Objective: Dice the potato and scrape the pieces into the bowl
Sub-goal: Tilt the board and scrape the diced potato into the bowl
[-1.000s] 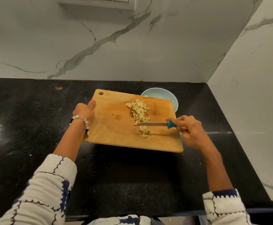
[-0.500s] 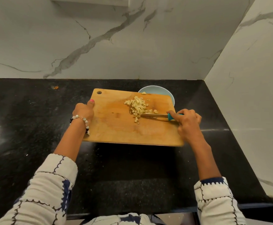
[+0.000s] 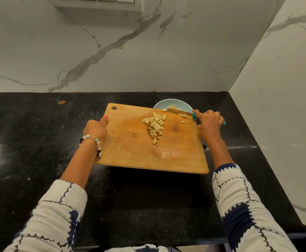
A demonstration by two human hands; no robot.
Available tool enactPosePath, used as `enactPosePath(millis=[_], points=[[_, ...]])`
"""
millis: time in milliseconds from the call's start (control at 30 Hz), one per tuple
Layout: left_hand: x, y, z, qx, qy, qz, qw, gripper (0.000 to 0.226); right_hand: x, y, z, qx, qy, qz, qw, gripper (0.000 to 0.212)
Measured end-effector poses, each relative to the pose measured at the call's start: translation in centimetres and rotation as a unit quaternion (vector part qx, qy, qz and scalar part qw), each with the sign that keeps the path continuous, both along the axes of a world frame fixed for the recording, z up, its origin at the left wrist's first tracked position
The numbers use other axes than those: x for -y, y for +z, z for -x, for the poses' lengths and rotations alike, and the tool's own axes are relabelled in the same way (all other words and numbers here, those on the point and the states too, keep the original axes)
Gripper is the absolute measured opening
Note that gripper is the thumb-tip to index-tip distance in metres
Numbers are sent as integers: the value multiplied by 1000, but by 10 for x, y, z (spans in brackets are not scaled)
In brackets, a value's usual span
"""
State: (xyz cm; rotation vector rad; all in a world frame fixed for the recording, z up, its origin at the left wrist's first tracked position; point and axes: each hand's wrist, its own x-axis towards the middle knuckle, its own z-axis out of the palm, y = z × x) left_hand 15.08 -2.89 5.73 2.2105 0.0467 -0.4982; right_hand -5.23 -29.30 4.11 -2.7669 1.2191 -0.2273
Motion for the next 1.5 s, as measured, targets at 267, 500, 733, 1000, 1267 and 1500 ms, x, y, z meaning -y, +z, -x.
enactPosePath(millis=[267,500,733,1000,1267,1500], points=[[-2,1,-1,-2,14,-4,1000,44,-9,15,22,13,15,-8,1000,60],[-10,5,-2,-10,18,0,1000,41,-15,7,49,-39,-14,2,999,58],[-18,6,-1,-6,25,-2,1000,43,2,2,8,5,-62,-13,998,50],[-17,2,1,-16,29,-5,999,50,-53,25,44,95,68,-52,992,51],[-9,4,4,-11,15,-7,1000,51,-110,18,59,45,92,-55,993,56],[2,3,9,-3,-7,9,1000,45,-92,7,44,63,-4,-9,998,48]])
